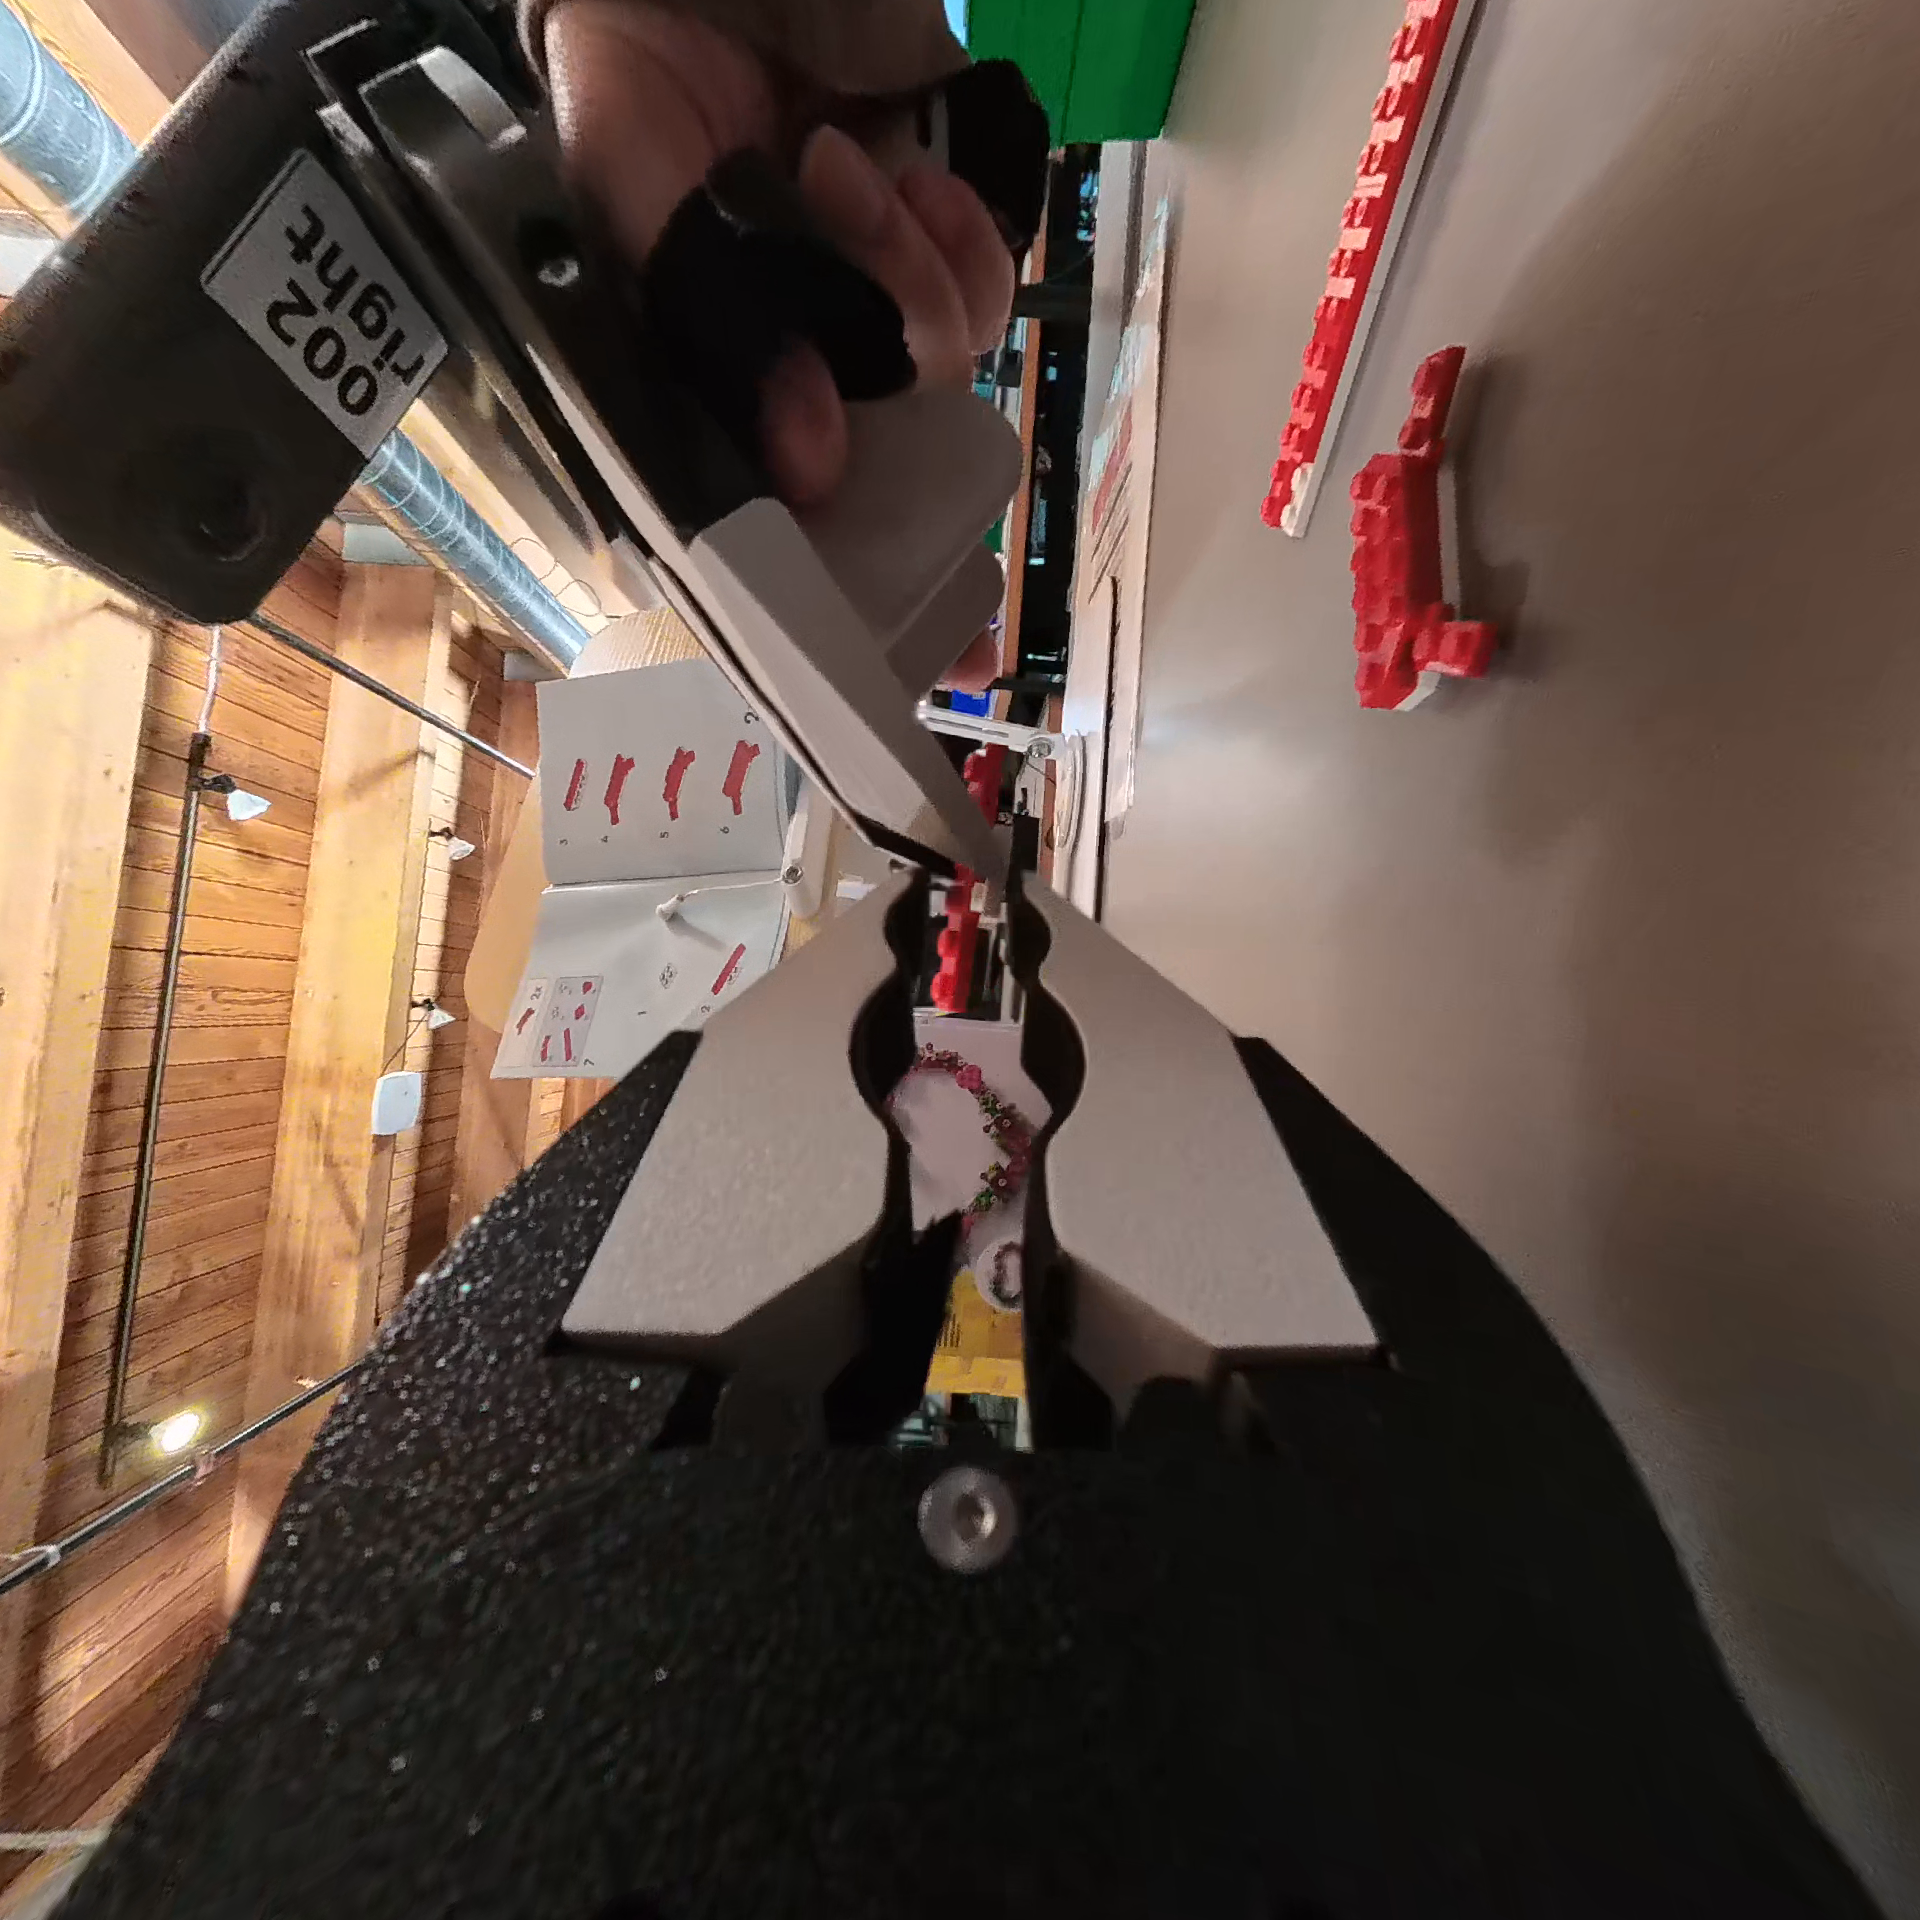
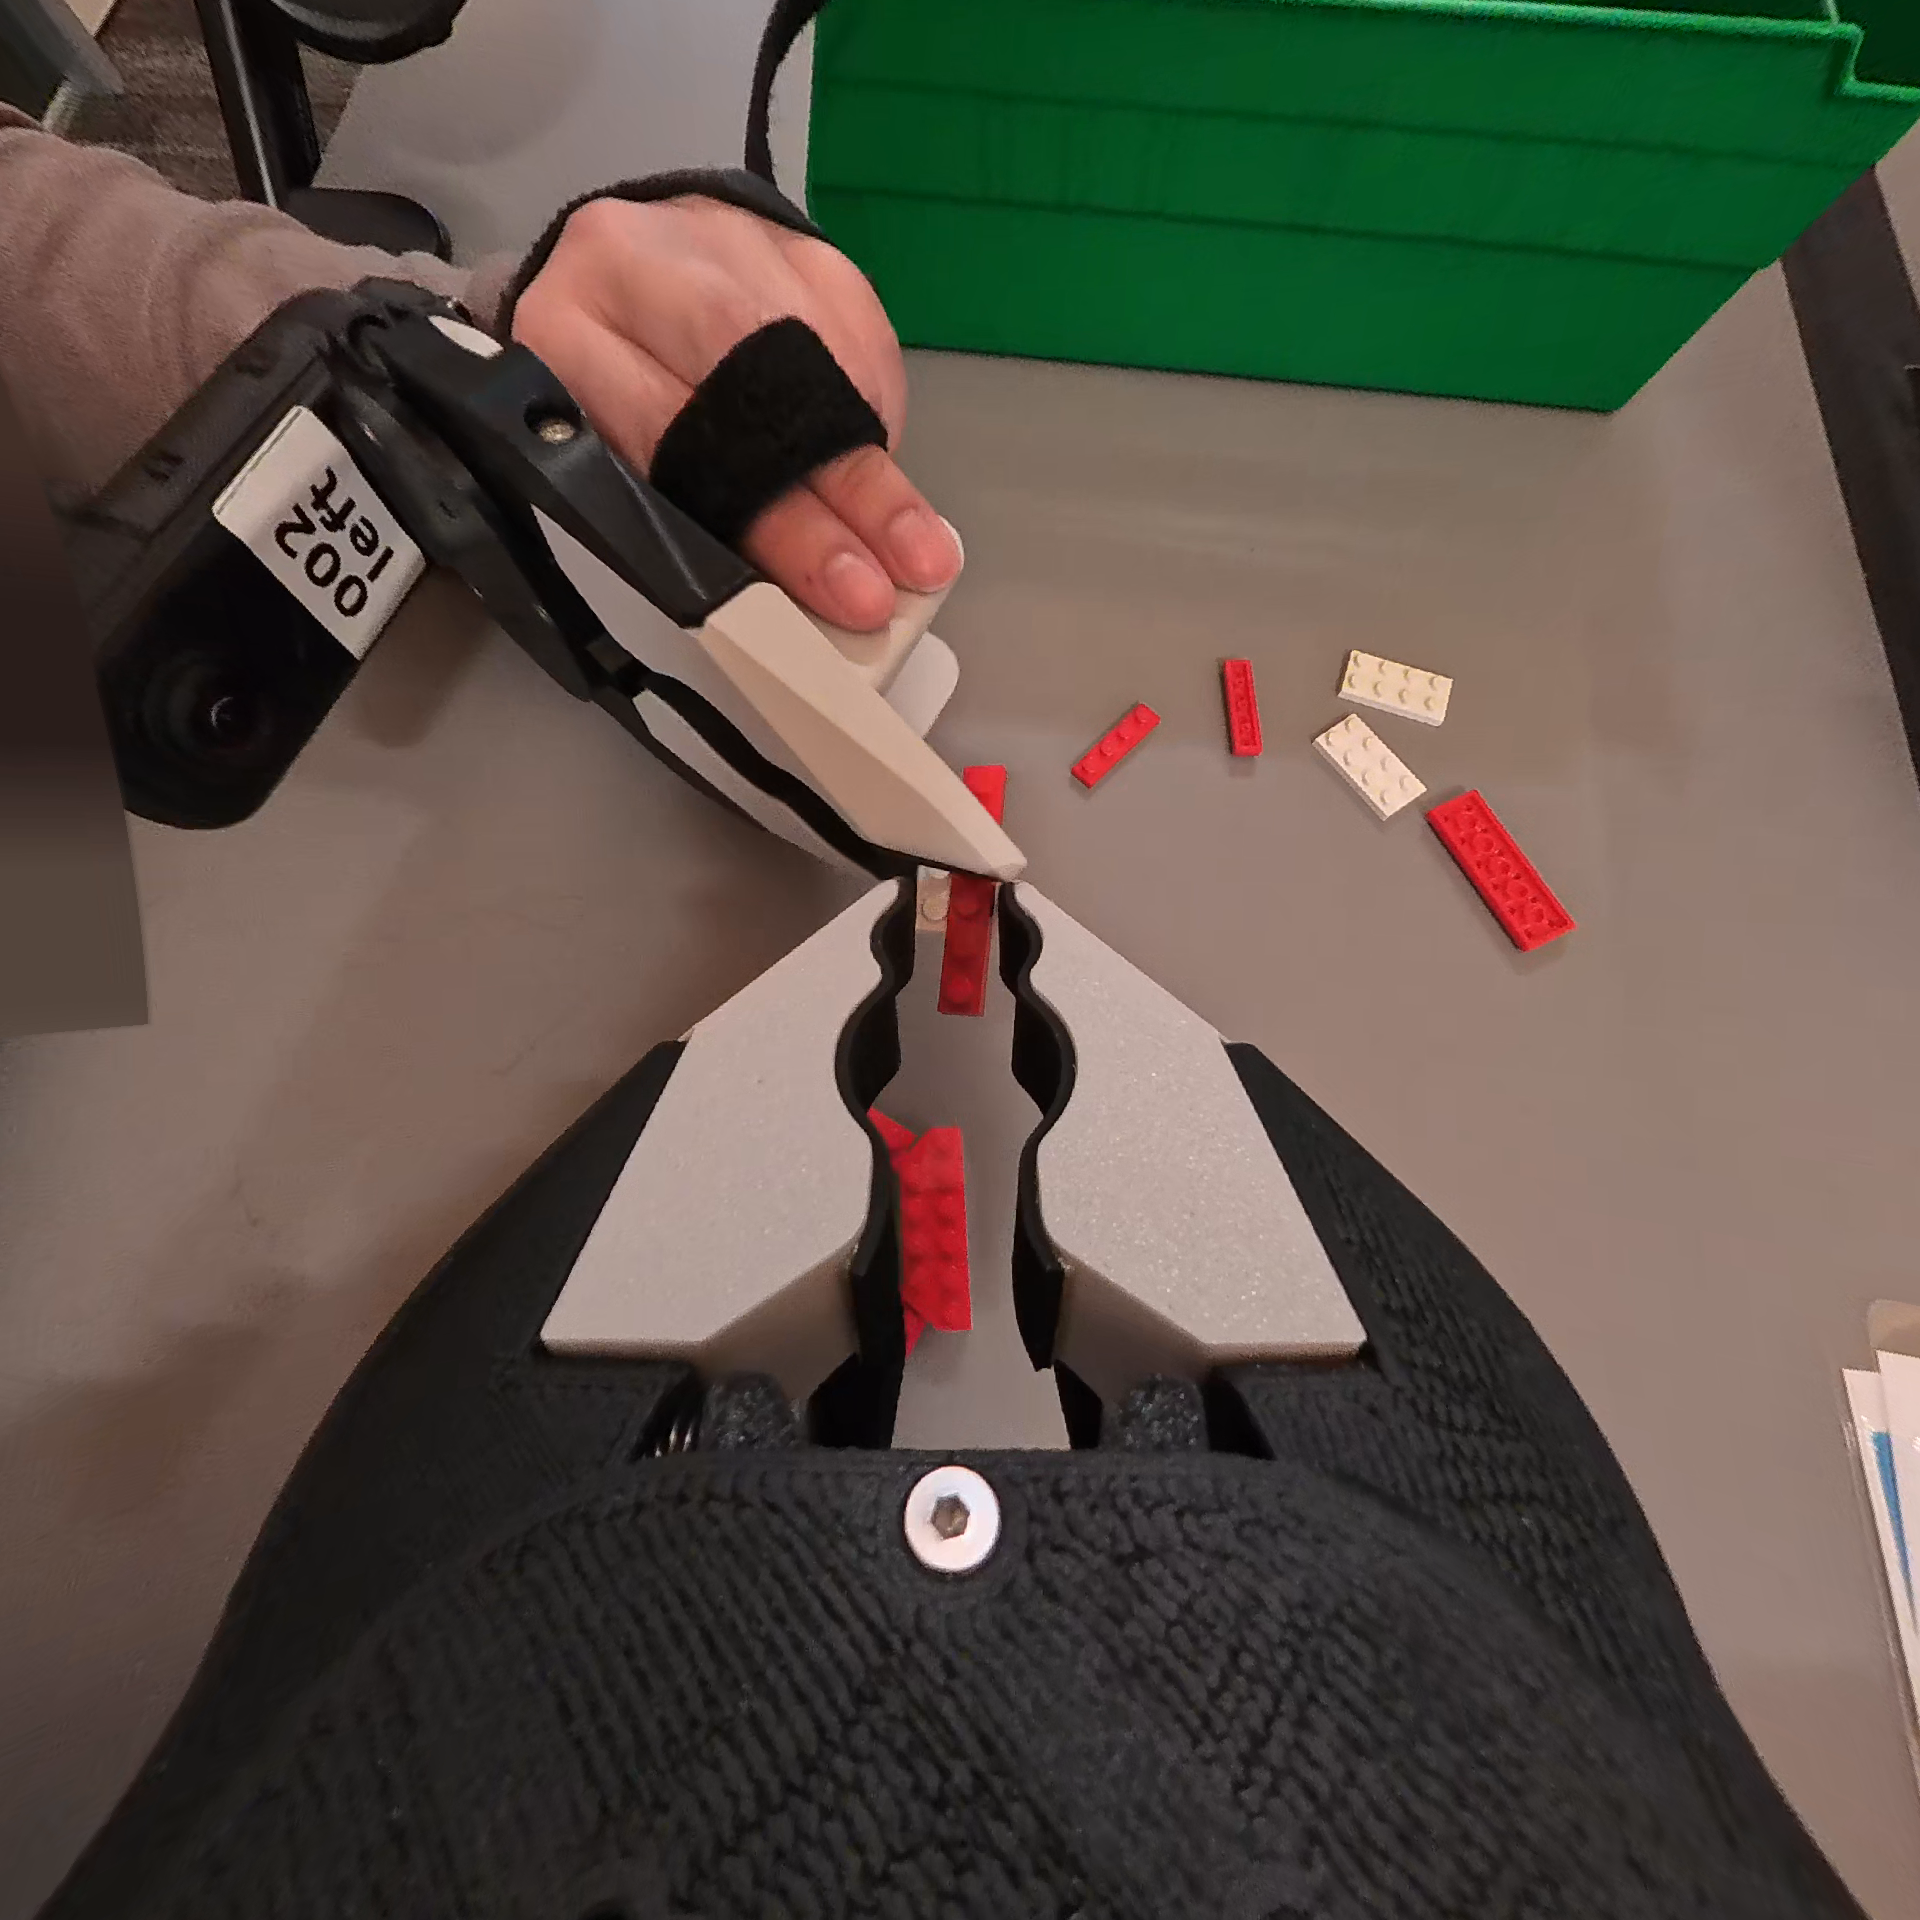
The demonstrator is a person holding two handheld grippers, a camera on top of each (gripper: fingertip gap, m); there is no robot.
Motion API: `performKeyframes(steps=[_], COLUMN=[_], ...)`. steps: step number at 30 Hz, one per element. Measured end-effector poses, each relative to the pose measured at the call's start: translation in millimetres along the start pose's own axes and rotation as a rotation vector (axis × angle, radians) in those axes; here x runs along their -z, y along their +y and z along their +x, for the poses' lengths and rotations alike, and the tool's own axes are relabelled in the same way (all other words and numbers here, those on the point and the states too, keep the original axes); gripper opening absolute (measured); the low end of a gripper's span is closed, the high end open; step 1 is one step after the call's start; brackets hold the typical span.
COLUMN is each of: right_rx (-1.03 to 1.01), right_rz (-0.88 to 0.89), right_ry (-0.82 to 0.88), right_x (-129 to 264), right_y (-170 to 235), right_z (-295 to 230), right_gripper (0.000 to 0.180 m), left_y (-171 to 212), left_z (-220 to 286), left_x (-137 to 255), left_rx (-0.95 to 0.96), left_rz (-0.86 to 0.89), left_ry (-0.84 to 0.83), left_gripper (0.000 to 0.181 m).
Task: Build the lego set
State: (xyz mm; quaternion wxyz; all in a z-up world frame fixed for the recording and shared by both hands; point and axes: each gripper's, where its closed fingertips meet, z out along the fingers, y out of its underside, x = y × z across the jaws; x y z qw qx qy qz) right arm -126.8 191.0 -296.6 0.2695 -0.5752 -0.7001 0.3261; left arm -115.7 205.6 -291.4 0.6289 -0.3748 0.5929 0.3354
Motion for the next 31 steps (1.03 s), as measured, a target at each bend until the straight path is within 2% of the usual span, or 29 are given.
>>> performKeyframes(steps=[15, 19, 21, 26, 28, 31], right_rx=[0.004, 0.023, 0.033, 0.08, 0.116, 0.164], right_rz=[0.036, 0.062, 0.098, 0.288, 0.4, 0.533], right_ry=[0.067, 0.106, 0.138, 0.166, 0.142, 0.099], right_x=[7, 10, 15, 40, 53, 65], right_y=[-5, -6, -10, -29, -41, -59], right_z=[-3, -3, -1, -5, -15, -35], right_gripper=[0.014, 0.019, 0.031, 0.042, 0.044, 0.04], left_y=[-1, 0, 2, -3, -16, -38], left_z=[-7, -10, -14, -35, -48, -72], left_x=[0, -1, 0, 7, 14, 33], left_rx=[-0.015, 0.064, 0.158, 0.544, 0.786, 1.166], left_rz=[-0.047, -0.059, -0.052, 0.064, 0.21, 0.524], left_ry=[0.032, 0.041, 0.043, 0.045, 0.086, 0.205], left_gripper=[0.007, 0.007, 0.007, 0.007, 0.007, 0.007])
